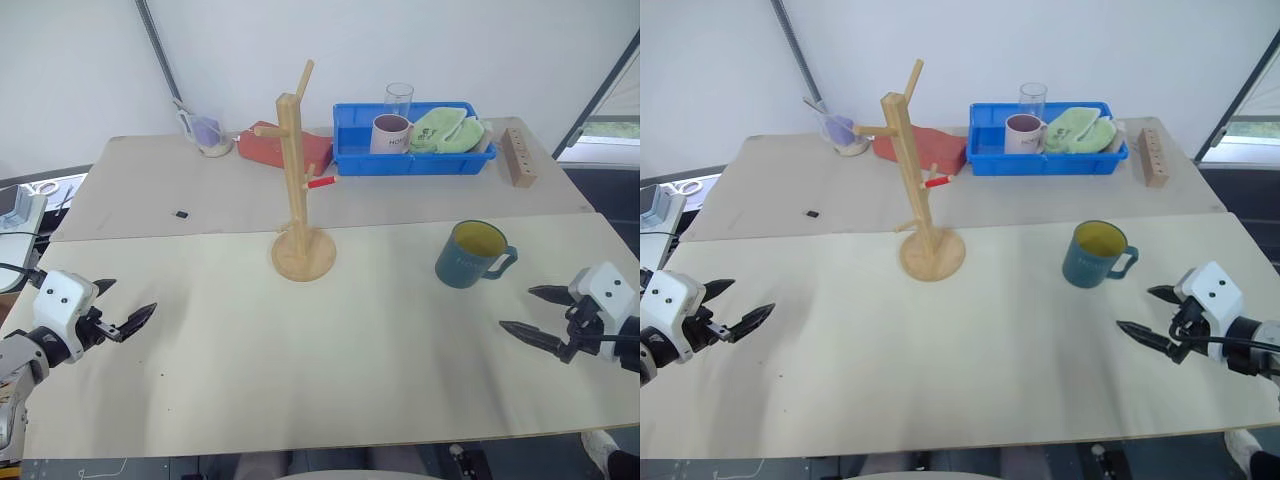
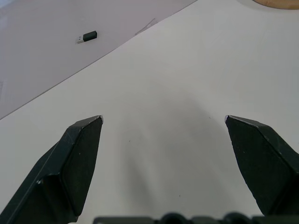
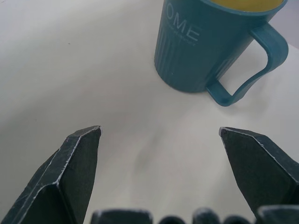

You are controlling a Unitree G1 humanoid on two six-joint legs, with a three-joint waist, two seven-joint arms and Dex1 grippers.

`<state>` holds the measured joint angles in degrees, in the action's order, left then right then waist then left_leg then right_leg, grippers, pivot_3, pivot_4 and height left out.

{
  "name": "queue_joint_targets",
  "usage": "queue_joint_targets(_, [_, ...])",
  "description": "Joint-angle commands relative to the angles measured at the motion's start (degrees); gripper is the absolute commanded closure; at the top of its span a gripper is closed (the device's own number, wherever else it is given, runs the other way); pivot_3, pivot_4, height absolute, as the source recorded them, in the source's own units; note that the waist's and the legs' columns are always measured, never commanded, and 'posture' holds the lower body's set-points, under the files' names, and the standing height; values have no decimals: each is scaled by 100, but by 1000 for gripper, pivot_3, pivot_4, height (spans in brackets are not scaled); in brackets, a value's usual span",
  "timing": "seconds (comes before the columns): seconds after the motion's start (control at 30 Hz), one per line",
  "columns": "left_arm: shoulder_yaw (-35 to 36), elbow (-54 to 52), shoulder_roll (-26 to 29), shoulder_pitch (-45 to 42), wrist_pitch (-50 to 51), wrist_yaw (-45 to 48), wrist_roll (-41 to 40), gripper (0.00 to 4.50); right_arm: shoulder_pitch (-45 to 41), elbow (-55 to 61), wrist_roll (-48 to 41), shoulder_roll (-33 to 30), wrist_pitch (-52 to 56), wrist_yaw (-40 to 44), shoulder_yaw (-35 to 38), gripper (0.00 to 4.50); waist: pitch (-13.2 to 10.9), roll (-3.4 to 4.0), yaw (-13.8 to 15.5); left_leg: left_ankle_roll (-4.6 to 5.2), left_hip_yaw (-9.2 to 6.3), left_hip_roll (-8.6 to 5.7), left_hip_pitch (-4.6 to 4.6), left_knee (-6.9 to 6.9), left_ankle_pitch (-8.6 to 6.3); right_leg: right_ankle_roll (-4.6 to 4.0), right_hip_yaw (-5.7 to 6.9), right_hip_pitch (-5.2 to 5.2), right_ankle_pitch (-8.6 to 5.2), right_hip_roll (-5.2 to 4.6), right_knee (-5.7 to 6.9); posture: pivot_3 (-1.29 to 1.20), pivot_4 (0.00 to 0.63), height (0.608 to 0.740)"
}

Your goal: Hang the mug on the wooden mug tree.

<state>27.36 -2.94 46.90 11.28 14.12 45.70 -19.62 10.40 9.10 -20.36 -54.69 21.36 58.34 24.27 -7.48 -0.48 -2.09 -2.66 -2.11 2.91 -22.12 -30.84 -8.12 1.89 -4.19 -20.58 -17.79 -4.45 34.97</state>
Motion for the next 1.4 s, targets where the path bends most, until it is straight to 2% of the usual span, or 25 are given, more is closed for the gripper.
queue_joint_targets(0.03, [172,-120,129,-51,-4,94,-67,0,-66,52,75,-80,-146,-31,57,20,0,0,0,0,0,0,0,0,0,0,0,0,0,0,0,0,150,734])
queue_joint_targets(0.5, [219,73,171,-274,-411,504,-78,0,-103,169,166,80,-204,-183,-84,20,0,1,0,0,0,2,6,0,0,1,3,10,0,1,3,0,150,734])
queue_joint_targets(0.63, [297,-154,209,-422,12,921,-724,0,-86,199,175,132,-233,-211,-80,20,0,1,1,0,0,2,6,0,0,1,5,12,1,1,5,0,150,734])
queue_joint_targets(0.77, [83,-803,406,-751,448,1113,-1107,0,-42,246,165,180,-247,-240,-26,20,-1,-2,27,0,0,2,3,-2,0,1,8,17,1,2,5,0,150,734])
queue_joint_targets(0.93, [-497,-1773,600,-1622,1306,1283,-1954,0,173,614,61,414,-166,-459,228,20,1,2,119,0,1,1,-1,-4,0,2,8,26,1,3,5,0,150,734])
queue_joint_targets(1.0, [-794,-2070,639,-2116,1861,1353,-2563,0,378,950,48,738,-220,-779,416,20,2,3,126,1,1,0,0,-6,1,8,8,31,4,4,6,0,150,734])
queue_joint_targets(1.07, [-1222,-2260,625,-2545,2078,1537,-2767,0,471,1246,58,1076,-147,-1193,534,20,2,3,128,2,-1,1,1,-9,1,21,10,35,12,8,11,0,150,734])
queue_joint_targets(1.17, [-1957,-2322,396,-3170,2076,1794,-2686,0,480,1630,130,1658,35,-1977,577,20,4,6,121,2,-4,0,2,-11,2,25,10,36,14,12,11,0,150,734])
queue_joint_targets(1.27, [-2754,-2195,-165,-3790,1845,1915,-2334,0,347,1766,366,2257,153,-2853,433,20,7,7,105,3,-7,-3,3,-15,2,30,7,40,17,13,10,0,150,734])
queue_joint_targets(1.4, [-3459,-1929,-645,-4145,1458,2158,-1798,0,83,1570,512,2793,276,-3595,364,20,10,13,77,5,-15,-6,-4,-29,4,38,4,40,22,19,10,0,150,734])
